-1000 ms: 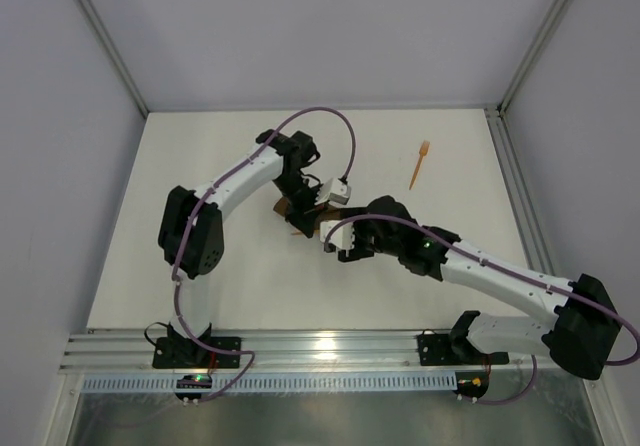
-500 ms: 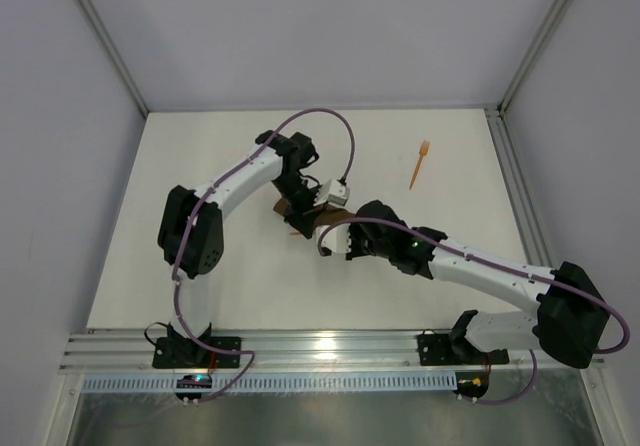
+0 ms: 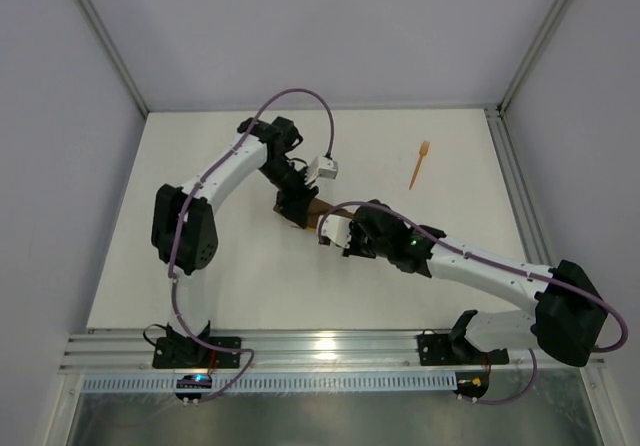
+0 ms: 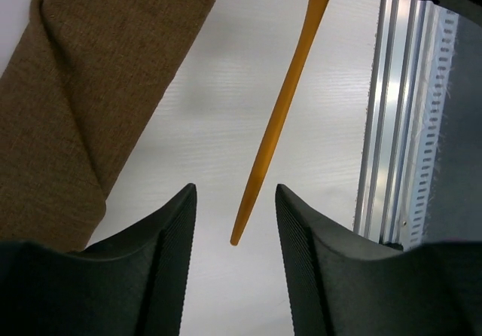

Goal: Fold the napkin into a case and place the utensils inside
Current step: Pass from the left arm to the right, then stuff the knife into the folded napkin.

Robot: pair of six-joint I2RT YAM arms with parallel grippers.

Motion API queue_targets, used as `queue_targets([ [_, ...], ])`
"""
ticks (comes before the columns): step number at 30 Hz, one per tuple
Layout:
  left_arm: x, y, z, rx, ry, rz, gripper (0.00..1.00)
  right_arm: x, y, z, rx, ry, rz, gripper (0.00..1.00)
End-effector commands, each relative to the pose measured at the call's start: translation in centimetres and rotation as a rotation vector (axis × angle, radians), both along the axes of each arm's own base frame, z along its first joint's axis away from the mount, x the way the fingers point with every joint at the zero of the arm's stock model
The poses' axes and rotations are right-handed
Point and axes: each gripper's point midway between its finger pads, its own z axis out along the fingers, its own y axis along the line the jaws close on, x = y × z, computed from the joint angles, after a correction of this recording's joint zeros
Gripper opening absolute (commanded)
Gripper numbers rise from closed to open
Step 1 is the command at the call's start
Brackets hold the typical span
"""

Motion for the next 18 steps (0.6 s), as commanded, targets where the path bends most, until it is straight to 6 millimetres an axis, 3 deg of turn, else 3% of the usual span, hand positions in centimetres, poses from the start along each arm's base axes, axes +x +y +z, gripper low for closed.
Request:
queue_targets([
  [1,-2.0,1.1,2.5,0.021,0.161,0.087,0.50,-0.4,0.4,0.0,0.048,0.077,-0.063,0.03],
  [4,-0.1,1.3,3.3,-0.013,0.127,0.172,0.53,-0.2,-0.9,-0.9,0.042,0.138,-0.143,0.03],
  [7,5.0,2.9,3.2,0.013,0.049,0.423,0.53,-0.4,-1.2,-1.4,0.096,0.238,-0.185,0.03],
  [8,7.7,3.6,3.1,-0.003,-0.013,0.507,0.52,-0.4,-1.3,-1.5,0.113,0.265,-0.200,0.03],
  [9,8.5,4.1,2.9,0.023,-0.008,0.592,0.53,-0.8,-1.1,-1.7,0.144,0.315,-0.217,0.03],
  [11,10.0,5.6,0.9,0.111,-0.066,0.673,0.53,-0.5,-1.5,-2.2,0.163,0.362,-0.265,0.03],
  [15,12.3,6.4,-2.7,0.177,-0.112,0.753,0.53,-0.2,-1.4,-3.6,0.212,0.475,-0.313,0.03],
  [18,12.8,6.6,-5.2,0.210,-0.101,0.793,0.54,0.5,-1.4,-4.7,0.209,0.509,-0.334,0.03],
])
